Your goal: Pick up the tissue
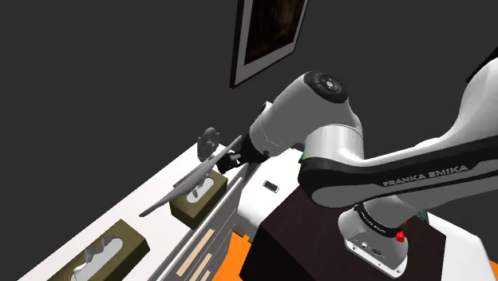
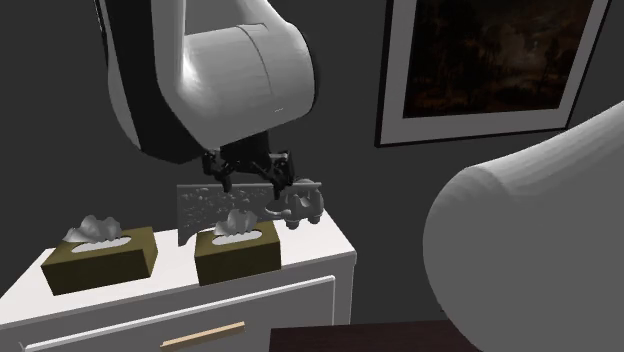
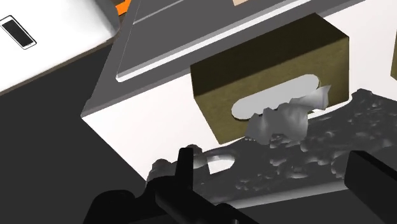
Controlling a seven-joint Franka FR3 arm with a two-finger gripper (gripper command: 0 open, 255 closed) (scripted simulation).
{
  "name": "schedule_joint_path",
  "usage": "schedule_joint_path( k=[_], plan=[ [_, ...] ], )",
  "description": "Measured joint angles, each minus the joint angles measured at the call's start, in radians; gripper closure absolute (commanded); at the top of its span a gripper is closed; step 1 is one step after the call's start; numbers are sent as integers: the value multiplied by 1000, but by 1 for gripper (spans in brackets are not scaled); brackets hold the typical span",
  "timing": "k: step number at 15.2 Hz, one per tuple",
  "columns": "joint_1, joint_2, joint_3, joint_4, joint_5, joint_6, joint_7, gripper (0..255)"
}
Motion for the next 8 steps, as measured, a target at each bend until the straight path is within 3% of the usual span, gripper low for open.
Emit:
schedule_joint_path(
  k=[3,5,8],
  plan=[
    [-239,65,272,60,-90,103,172,0],
    [-437,73,482,114,-138,145,273,0],
    [-709,20,768,208,-147,186,377,0]
  ],
)
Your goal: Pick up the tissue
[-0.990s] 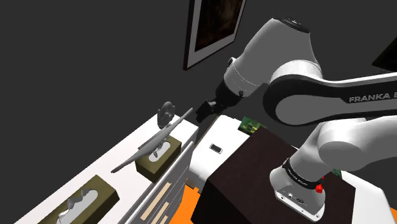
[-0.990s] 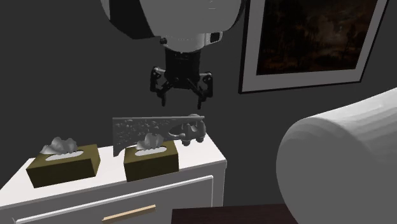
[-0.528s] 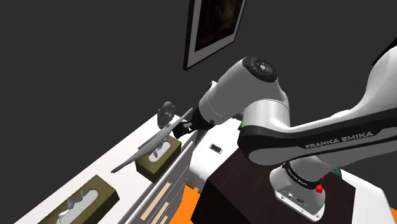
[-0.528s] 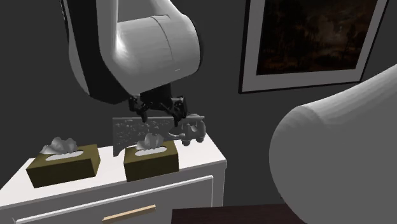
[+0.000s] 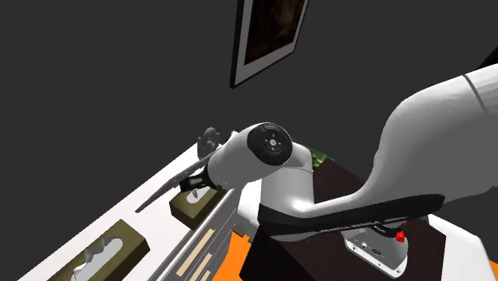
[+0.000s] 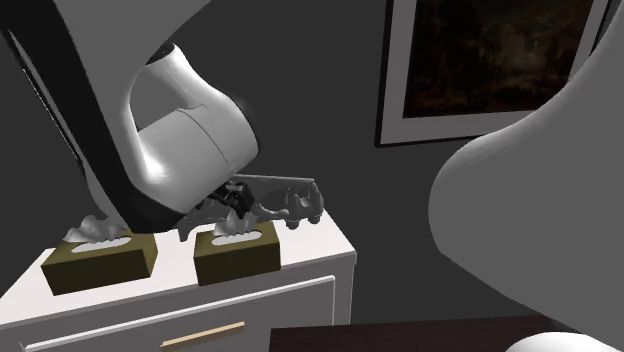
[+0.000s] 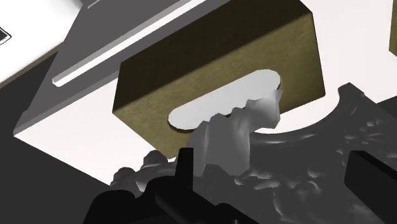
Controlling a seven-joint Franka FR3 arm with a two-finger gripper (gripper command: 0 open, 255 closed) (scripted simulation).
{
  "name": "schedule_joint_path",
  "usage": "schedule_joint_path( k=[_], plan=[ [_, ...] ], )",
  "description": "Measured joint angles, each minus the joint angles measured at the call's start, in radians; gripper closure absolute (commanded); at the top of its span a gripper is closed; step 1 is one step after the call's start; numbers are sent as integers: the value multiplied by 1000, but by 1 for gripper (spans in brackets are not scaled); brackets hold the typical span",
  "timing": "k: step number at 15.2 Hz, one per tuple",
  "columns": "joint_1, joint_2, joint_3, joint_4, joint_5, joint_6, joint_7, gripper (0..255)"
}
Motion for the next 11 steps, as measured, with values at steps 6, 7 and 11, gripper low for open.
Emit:
schedule_joint_path(
  k=[6,7,11],
  plan=[
    [-230,-96,247,89,41,53,59,0],
    [-246,-104,268,90,46,63,63,0],
    [-303,-127,335,97,59,98,69,255]
  ],
)
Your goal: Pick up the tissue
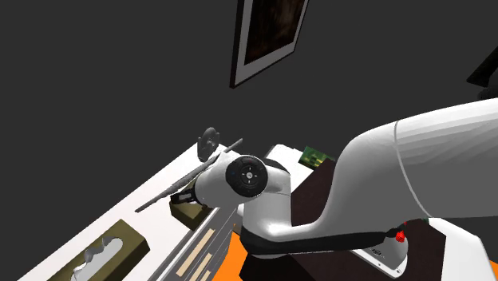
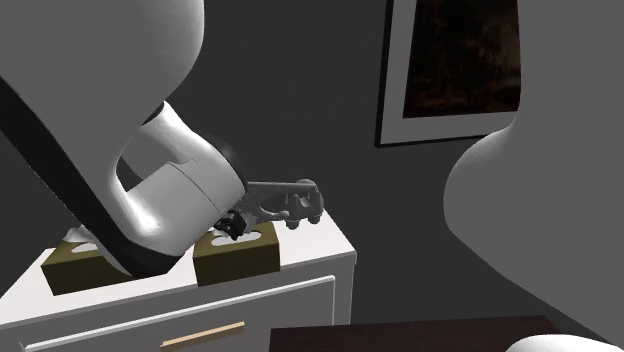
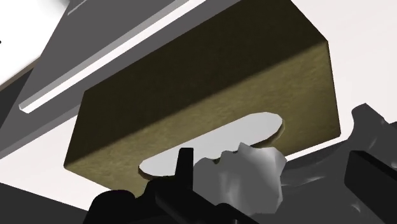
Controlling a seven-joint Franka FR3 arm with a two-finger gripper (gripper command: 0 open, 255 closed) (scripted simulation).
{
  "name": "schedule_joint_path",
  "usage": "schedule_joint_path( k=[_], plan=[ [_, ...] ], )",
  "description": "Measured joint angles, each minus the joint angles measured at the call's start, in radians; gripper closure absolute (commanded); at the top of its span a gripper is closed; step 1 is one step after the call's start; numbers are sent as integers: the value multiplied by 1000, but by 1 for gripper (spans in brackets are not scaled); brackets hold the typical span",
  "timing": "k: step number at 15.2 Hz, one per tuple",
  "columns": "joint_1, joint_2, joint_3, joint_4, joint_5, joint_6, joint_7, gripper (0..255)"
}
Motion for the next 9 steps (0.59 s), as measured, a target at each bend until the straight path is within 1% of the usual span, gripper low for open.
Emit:
schedule_joint_path(
  k=[9],
  plan=[
    [-11,-4,11,5,3,6,2,255]
  ],
)
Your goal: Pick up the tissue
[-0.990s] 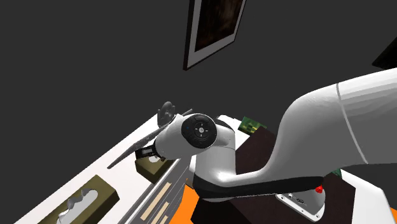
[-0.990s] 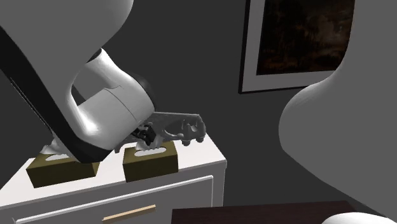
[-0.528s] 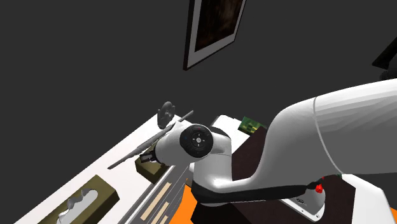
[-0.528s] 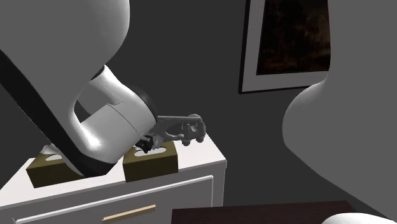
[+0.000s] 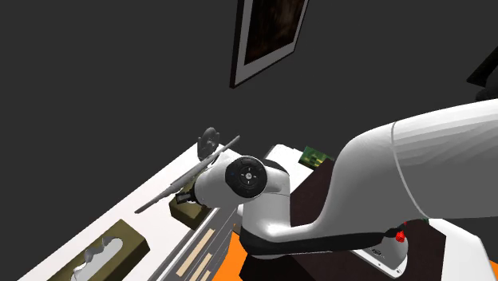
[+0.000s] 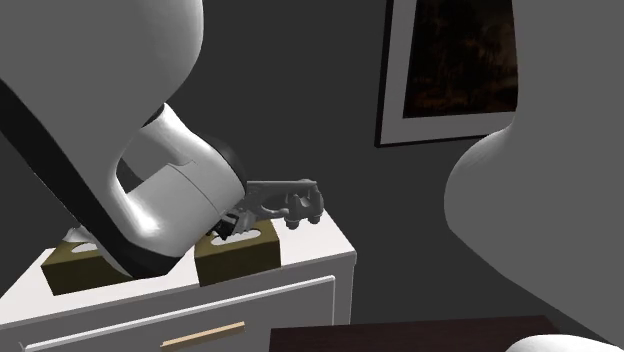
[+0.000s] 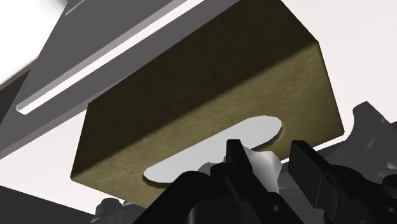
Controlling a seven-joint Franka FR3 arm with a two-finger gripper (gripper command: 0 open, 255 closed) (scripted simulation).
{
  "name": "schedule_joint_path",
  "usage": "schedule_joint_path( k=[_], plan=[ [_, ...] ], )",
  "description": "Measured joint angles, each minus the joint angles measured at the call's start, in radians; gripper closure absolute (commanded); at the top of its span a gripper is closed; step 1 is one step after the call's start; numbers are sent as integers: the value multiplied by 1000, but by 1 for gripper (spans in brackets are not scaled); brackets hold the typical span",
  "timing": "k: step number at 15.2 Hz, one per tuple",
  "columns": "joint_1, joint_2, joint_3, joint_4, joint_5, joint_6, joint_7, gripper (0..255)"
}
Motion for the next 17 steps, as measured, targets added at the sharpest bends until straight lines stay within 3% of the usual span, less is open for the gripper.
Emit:
schedule_joint_path(
  k=[3,17],
  plan=[
    [23,11,-28,-5,-6,-14,-4,255],
    [275,86,-320,-12,-60,-169,-29,255]
  ],
)
